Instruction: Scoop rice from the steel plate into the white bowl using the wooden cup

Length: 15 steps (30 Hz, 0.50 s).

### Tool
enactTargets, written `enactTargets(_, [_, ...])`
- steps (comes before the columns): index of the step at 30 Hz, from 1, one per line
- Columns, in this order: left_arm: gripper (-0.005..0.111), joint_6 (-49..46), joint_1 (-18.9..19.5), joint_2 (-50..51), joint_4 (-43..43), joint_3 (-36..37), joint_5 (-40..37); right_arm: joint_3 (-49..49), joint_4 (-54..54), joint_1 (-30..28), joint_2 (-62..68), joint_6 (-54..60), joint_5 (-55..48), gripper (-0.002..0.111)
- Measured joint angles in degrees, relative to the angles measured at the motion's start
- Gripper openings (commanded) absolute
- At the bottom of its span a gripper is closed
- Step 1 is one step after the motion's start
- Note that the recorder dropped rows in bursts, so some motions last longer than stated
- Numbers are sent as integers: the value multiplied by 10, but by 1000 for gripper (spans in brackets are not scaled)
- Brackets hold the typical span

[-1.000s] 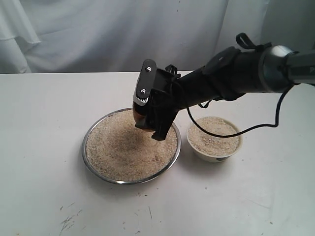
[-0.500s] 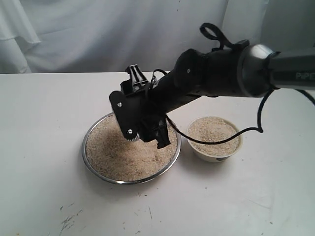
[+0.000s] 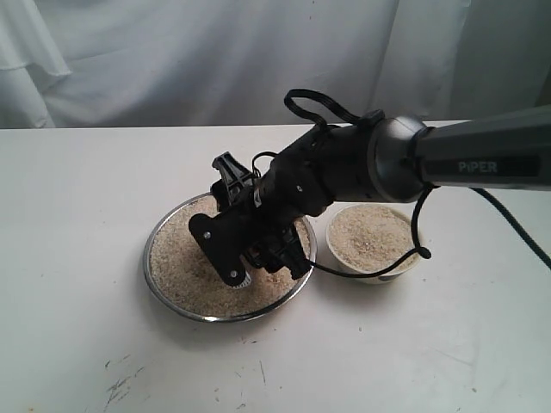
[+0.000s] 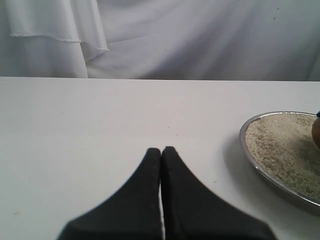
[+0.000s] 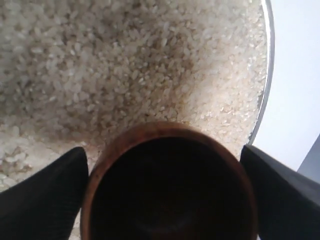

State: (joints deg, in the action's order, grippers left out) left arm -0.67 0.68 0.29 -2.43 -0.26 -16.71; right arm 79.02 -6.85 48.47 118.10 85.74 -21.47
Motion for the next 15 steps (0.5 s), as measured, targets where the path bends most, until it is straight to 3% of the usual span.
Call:
enactTargets(7, [0,0,0,0,0,0,0,0,4,2,0,-33,-1,0])
enactTargets(13, [0,0,0,0,0,0,0,0,28,2,0,-38,-1,16])
enactTargets(15, [0,0,0,0,0,0,0,0,29,2,0,-39,0,17])
